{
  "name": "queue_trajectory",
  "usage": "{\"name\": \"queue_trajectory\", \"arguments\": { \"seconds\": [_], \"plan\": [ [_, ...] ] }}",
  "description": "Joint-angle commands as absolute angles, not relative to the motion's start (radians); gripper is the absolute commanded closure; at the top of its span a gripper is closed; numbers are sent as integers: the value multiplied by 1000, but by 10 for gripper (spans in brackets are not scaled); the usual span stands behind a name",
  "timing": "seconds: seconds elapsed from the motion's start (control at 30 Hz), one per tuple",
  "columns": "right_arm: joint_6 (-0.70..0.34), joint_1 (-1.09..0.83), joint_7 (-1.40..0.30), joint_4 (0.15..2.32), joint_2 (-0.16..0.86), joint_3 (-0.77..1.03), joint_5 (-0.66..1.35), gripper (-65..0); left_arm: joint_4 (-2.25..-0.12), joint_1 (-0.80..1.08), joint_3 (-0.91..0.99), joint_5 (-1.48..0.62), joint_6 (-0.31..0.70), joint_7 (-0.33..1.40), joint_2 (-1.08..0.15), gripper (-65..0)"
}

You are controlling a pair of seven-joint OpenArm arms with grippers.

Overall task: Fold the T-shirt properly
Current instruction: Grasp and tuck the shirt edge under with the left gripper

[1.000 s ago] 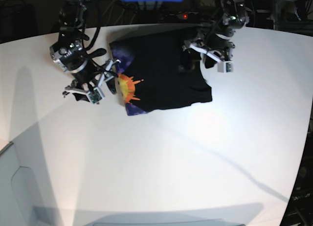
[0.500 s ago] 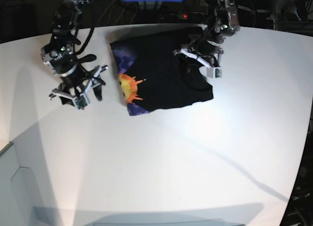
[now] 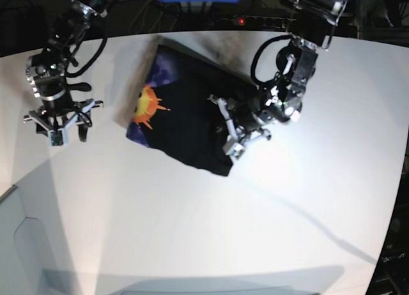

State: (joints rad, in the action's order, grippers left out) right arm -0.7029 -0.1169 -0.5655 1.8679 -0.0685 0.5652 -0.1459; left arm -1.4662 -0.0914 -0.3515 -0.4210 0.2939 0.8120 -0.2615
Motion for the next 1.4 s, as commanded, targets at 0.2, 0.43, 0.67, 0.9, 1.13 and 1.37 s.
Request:
{"name": "queue_trajectory", "arguments": {
  "seconds": [0.2, 0.43, 0.67, 0.9, 1.13, 1.37],
  "plan": [
    [-698, -110, -545, 1886, -65, 650, -128, -359, -1250, -499, -840, -403, 291, 835, -248, 0],
    [-698, -111, -542, 1886, -101, 759, -131, -359, -1067, -693, -1148, -401, 371, 648, -139, 0],
    [-698, -114, -542, 1886, -142, 828, -131, -359, -1029, -730, -1302, -213, 524, 536, -71, 0],
    [-698, -140, -541, 1894, -148, 832, -133, -359, -1030, -668, -1236, 58, 647, 539, -27, 0],
    [-698, -140, -545, 1926, -148, 832, -131, -359, -1044, -636, -1142, 165, 661, 700, 15, -200],
    [-698, -136, -549, 1931, -150, 831, -131, -359, -1227, -631, -1047, 240, 661, 736, 5, -494]
  ]
}}
